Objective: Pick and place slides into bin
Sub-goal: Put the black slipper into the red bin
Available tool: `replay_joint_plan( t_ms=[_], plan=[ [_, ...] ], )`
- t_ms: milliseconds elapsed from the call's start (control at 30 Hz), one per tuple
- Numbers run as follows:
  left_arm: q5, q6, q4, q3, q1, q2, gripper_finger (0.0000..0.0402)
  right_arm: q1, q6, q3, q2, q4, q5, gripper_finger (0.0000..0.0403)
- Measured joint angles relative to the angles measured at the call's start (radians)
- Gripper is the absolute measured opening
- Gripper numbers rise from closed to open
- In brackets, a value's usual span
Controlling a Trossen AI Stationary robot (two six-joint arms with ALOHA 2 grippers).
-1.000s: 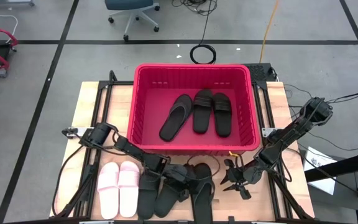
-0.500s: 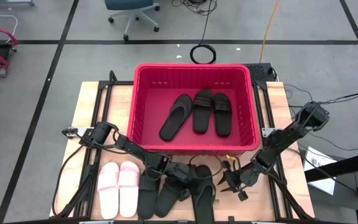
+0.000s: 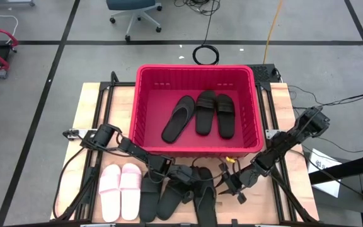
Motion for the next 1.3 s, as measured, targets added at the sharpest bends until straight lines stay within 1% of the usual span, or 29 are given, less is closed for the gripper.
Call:
replay_joint_plan(
  t_ms=[167,300,600,1300],
  plan=[
    [0.008,0.005,0.015,0.000,-0.001,0.000,0.0173,-0.034,0.009,0.000,0.000,-0.007,0.030,0.0130],
    [0.008,0.005,0.014,0.000,-0.001,0.000,0.0173,-0.052,0.015,0.000,0.000,-0.007,0.029,0.0130],
    [-0.018,0.005,0.020,0.000,-0.003,0.000,0.0173,-0.054,0.022,0.000,0.000,-0.007,0.029,0.0130],
    [-0.030,-0.001,0.036,-0.002,-0.002,0.001,0.0172,-0.054,0.059,0.000,0.000,-0.008,0.028,0.0130]
  ],
)
